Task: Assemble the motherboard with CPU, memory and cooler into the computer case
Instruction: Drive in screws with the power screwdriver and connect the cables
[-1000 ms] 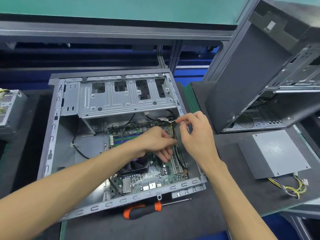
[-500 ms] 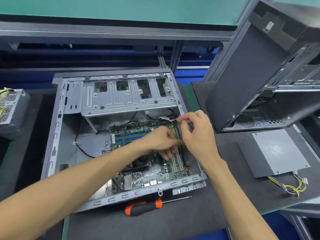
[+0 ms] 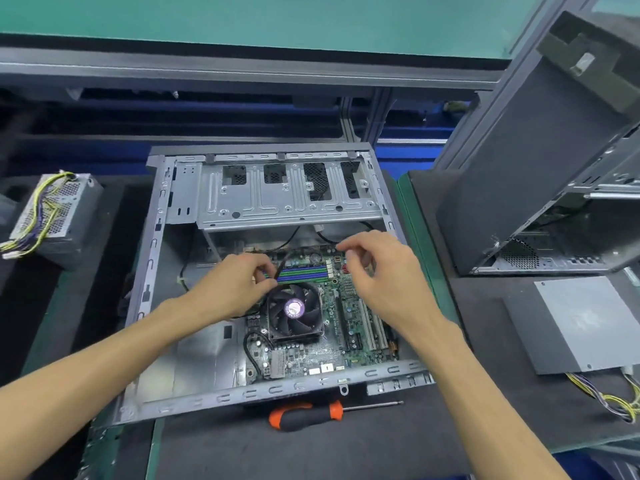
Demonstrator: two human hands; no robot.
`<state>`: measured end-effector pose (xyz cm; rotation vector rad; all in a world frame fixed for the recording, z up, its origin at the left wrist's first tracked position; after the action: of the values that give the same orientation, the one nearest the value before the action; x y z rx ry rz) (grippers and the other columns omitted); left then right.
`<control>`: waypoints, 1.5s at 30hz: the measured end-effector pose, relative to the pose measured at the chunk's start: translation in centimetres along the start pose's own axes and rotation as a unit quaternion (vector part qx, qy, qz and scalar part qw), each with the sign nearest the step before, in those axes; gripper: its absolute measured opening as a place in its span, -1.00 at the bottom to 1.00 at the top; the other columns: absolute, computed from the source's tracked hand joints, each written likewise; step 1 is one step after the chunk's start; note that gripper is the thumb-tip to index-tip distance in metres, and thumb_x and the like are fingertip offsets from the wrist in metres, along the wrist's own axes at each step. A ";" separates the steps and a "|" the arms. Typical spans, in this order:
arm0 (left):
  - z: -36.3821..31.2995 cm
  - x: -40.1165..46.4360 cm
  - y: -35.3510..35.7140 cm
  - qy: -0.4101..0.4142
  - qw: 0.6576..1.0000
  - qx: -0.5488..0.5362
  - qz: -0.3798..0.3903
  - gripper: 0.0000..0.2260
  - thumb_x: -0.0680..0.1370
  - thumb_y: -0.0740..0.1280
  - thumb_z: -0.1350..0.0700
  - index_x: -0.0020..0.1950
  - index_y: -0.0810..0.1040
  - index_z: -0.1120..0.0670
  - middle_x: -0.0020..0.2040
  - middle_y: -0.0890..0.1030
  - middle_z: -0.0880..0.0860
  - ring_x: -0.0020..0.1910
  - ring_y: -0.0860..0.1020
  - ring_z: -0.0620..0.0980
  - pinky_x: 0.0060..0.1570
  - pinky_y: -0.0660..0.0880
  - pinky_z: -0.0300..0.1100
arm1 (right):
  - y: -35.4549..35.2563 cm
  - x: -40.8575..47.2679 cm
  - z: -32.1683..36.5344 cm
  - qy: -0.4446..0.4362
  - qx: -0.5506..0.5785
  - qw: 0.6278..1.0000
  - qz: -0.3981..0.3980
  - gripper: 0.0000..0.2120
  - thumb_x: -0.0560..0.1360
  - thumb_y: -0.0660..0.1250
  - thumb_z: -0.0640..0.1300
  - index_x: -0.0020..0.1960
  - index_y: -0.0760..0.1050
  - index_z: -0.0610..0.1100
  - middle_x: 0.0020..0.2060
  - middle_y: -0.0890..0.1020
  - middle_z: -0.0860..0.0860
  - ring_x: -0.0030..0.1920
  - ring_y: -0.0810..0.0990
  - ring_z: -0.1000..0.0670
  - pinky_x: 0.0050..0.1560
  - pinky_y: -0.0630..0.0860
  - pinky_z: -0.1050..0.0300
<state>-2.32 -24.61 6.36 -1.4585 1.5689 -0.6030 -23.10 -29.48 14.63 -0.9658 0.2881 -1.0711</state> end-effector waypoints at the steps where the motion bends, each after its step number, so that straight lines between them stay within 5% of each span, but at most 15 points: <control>1: 0.1 0.2 -0.3 -0.003 1.000 0.004 -0.016 -0.90 0.56 0.37 0.07 -0.11 0.54 -0.13 -0.26 0.59 -0.18 -0.28 0.52 -0.24 -0.10 0.54 -0.14 | 1.4 0.5 0.8 -0.011 0.008 0.999 0.047 -0.80 0.59 0.30 -0.18 0.16 0.63 -0.04 -0.09 0.58 0.16 -0.10 0.49 0.19 0.05 0.51 0.16; 5: 1.1 1.0 -1.7 -0.034 0.997 -0.049 -0.039 -0.88 0.53 0.36 0.11 -0.16 0.59 -0.10 -0.31 0.63 -0.17 -0.25 0.59 -0.15 -0.18 0.52 -0.19 | 7.1 2.3 3.0 -0.069 -0.032 0.978 0.193 -0.62 0.65 0.22 -0.12 0.46 0.44 -0.04 0.29 0.53 0.03 0.29 0.48 0.03 0.29 0.45 0.07; 8: 0.9 1.4 -1.5 -0.014 0.996 -0.086 -0.025 -0.87 0.54 0.40 0.02 0.08 0.57 -0.07 -0.14 0.63 -0.13 -0.22 0.56 -0.14 -0.18 0.45 -0.24 | 10.5 3.4 2.9 -0.076 -0.085 0.956 0.271 -0.57 0.68 0.14 -0.15 0.54 0.32 -0.14 0.39 0.46 -0.11 0.36 0.44 -0.13 0.35 0.42 -0.08; 11: 0.3 1.9 -0.5 0.025 0.999 0.032 -0.021 -0.62 0.60 0.30 0.02 0.42 0.43 0.00 0.07 0.54 0.07 0.00 0.55 0.04 0.07 0.50 -0.09 | 12.6 4.1 1.8 -0.043 -0.120 0.938 0.322 -0.57 0.67 0.11 -0.20 0.52 0.30 -0.23 0.35 0.48 -0.20 0.32 0.49 -0.22 0.30 0.45 -0.12; 14: 0.6 2.5 0.5 0.017 0.991 0.132 -0.011 -0.58 0.65 0.19 0.07 0.52 0.32 0.05 0.17 0.48 0.23 0.16 0.48 0.24 0.17 0.45 0.03 | 13.8 4.2 1.0 -0.015 -0.135 0.926 0.352 -0.53 0.63 0.12 -0.24 0.53 0.24 -0.27 0.37 0.47 -0.23 0.34 0.48 -0.23 0.26 0.44 -0.06; 19: 0.2 3.6 0.8 0.044 0.992 0.120 0.022 -0.76 0.61 0.23 0.14 0.21 0.60 0.01 0.15 0.63 0.09 0.16 0.56 0.15 0.15 0.49 -0.02 | 15.0 4.5 -0.2 0.002 -0.186 0.911 0.369 -0.59 0.61 0.15 -0.21 0.45 0.31 -0.25 0.30 0.49 -0.25 0.35 0.41 -0.26 0.28 0.41 -0.14; 22: 1.0 4.9 0.0 0.002 0.996 0.087 -0.003 -0.95 0.60 0.26 0.10 -0.02 0.50 0.05 -0.07 0.61 0.10 0.00 0.59 0.16 -0.14 0.42 -0.10 | 15.5 4.7 -0.4 0.016 -0.193 0.910 0.367 -0.57 0.61 0.15 -0.20 0.46 0.30 -0.24 0.31 0.47 -0.27 0.35 0.39 -0.27 0.30 0.40 -0.16; 27: 1.5 6.2 0.6 -0.038 0.995 0.085 0.041 -0.79 0.63 0.24 -0.05 -0.13 0.39 0.02 -0.21 0.52 0.00 -0.20 0.50 0.06 -0.20 0.40 -0.13 | 15.1 4.5 -0.8 0.043 -0.160 0.908 0.385 -0.60 0.66 0.12 -0.18 0.46 0.32 -0.29 0.28 0.47 -0.30 0.35 0.41 -0.27 0.27 0.39 -0.02; 30: 0.6 5.7 1.0 0.011 0.993 0.099 0.071 -0.95 0.59 0.29 0.03 0.01 0.52 -0.04 -0.03 0.62 -0.02 -0.18 0.53 -0.03 -0.17 0.42 -0.15 | 12.9 4.3 0.0 0.019 -0.121 0.931 0.345 -0.56 0.65 0.16 -0.13 0.51 0.29 -0.21 0.30 0.49 -0.25 0.34 0.44 -0.24 0.25 0.45 -0.05; 35: 0.6 2.6 -0.2 0.045 0.993 0.092 0.066 -0.68 0.60 0.27 -0.01 0.35 0.46 -0.02 0.07 0.48 0.03 0.05 0.51 0.03 0.09 0.46 -0.12 | 9.6 2.6 0.3 -0.017 -0.123 0.940 0.318 -0.38 0.63 0.25 0.11 0.62 0.11 0.09 0.52 0.33 -0.08 0.50 0.30 -0.09 0.43 0.38 -0.08; 39: 2.3 -0.4 0.8 0.006 0.979 0.114 0.170 -0.52 0.57 0.34 -0.09 0.46 0.38 -0.03 0.26 0.57 0.03 0.08 0.53 -0.03 0.13 0.44 -0.19 | 10.6 0.5 0.3 -0.022 -0.146 0.915 0.377 -0.31 0.59 0.26 0.26 0.62 0.05 0.21 0.60 0.14 -0.10 0.59 0.12 -0.12 0.53 0.22 -0.18; 42: 1.8 -1.3 2.0 0.023 0.977 0.129 0.170 -0.65 0.57 0.36 -0.01 0.36 0.48 -0.03 0.25 0.59 0.03 0.22 0.53 0.03 0.19 0.45 -0.15 | 12.5 -0.5 0.6 -0.031 -0.156 0.899 0.409 -0.39 0.63 0.20 0.23 0.61 0.07 0.22 0.54 0.26 -0.15 0.54 0.22 -0.18 0.47 0.30 -0.21; 45: 1.4 -1.2 2.2 0.040 0.988 0.111 0.101 -0.81 0.53 0.35 0.14 0.13 0.49 -0.02 -0.02 0.65 0.02 0.00 0.57 0.03 -0.07 0.47 -0.12 | 13.5 -0.4 1.0 -0.024 -0.135 0.905 0.402 -0.50 0.68 0.12 0.14 0.59 0.13 0.20 0.29 0.52 -0.16 0.30 0.50 -0.20 0.25 0.49 -0.12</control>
<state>-2.38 -22.71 4.14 -1.1063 1.6303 -0.6994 -14.50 -26.80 4.54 -0.9784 0.7348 -0.2474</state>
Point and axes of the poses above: each hand's wrist, its own x-axis towards the middle knuckle, its own y-axis out of the palm, z = x × y, the point moved 8 cm from there along x, towards the middle knuckle
